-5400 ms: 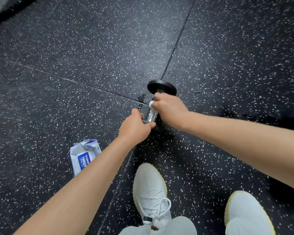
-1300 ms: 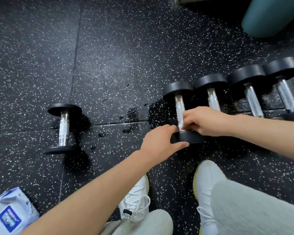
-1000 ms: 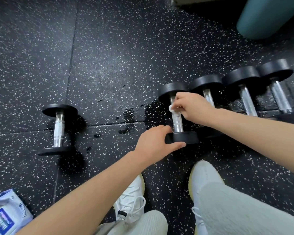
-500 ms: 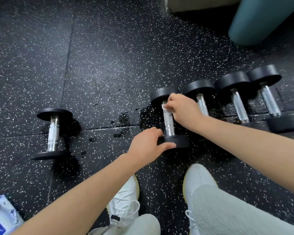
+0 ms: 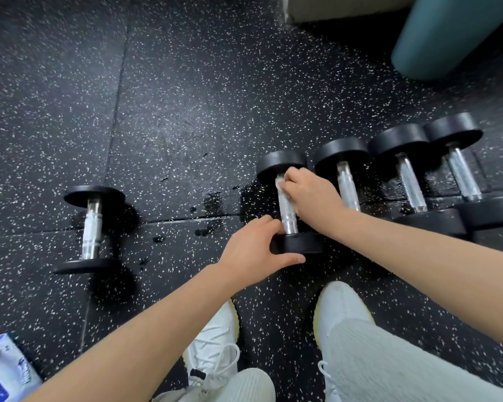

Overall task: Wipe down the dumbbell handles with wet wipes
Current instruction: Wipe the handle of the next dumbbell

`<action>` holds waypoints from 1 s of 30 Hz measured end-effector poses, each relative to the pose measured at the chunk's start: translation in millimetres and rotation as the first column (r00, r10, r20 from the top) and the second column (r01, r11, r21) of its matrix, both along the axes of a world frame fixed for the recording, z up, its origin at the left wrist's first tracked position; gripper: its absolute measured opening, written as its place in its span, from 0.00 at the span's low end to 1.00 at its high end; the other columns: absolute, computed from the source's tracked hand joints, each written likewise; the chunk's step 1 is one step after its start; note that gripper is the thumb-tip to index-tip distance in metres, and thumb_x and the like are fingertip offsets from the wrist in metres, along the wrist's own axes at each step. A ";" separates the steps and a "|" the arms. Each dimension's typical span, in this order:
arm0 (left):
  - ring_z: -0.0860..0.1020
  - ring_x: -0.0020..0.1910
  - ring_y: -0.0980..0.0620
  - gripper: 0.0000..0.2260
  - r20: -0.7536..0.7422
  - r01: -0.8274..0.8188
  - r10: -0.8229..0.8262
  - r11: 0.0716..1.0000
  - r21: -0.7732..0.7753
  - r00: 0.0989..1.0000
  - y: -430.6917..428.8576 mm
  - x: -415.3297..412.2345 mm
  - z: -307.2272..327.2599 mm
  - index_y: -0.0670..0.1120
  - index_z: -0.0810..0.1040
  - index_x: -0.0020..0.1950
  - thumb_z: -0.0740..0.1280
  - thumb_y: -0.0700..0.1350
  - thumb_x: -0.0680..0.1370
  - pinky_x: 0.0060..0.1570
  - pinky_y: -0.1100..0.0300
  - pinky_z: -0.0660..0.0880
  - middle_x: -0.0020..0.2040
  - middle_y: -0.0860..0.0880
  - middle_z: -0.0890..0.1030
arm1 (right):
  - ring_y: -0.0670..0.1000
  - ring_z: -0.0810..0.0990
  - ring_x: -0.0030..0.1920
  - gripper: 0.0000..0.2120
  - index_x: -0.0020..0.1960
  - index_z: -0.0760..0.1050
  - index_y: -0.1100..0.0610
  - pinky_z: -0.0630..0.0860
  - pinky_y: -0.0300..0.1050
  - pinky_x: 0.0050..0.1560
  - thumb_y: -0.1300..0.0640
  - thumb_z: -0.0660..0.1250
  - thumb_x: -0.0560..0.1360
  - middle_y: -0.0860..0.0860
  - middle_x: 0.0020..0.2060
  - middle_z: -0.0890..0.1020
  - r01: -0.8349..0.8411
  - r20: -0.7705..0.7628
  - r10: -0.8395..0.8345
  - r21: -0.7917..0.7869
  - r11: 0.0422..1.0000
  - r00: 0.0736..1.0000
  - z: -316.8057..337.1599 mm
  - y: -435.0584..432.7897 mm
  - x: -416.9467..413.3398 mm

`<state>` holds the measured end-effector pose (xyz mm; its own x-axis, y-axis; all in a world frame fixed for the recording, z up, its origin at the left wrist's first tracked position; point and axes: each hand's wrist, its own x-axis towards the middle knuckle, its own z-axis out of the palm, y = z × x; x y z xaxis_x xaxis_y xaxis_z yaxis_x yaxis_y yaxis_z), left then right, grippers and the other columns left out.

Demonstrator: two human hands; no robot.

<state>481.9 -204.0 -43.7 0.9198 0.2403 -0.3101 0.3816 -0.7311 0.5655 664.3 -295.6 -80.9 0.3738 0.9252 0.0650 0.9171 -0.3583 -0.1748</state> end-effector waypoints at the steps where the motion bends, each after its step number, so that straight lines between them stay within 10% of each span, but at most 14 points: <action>1: 0.74 0.50 0.57 0.20 -0.010 -0.001 0.001 1.000 0.009 1.000 1.2 -0.3 0.2 0.61 0.71 0.52 0.73 0.70 0.71 0.48 0.57 0.73 0.50 0.58 0.75 | 0.53 0.75 0.41 0.12 0.48 0.79 0.56 0.71 0.47 0.26 0.67 0.72 0.67 0.51 0.44 0.75 -0.037 -0.005 0.037 -0.008 0.999 0.999 0.2 -7.0 -3.5; 20: 0.77 0.45 0.53 0.18 -0.027 0.073 -0.070 0.986 0.150 0.997 17.2 -8.6 -7.7 0.58 0.75 0.56 0.73 0.64 0.73 0.43 0.53 0.75 0.46 0.56 0.74 | 0.54 0.77 0.41 0.04 0.49 0.82 0.56 0.76 0.52 0.33 0.62 0.70 0.76 0.51 0.45 0.77 -0.179 -0.133 0.181 0.029 0.983 0.974 2.6 -16.2 -5.2; 30: 0.71 0.44 0.56 0.17 -0.015 0.059 -0.057 0.986 0.157 0.998 18.3 -5.0 -7.7 0.57 0.78 0.55 0.75 0.63 0.71 0.39 0.57 0.64 0.45 0.57 0.71 | 0.56 0.77 0.39 0.06 0.51 0.82 0.59 0.75 0.52 0.36 0.59 0.67 0.79 0.52 0.43 0.77 0.016 -0.188 0.009 0.129 0.992 0.982 5.7 -0.6 -13.7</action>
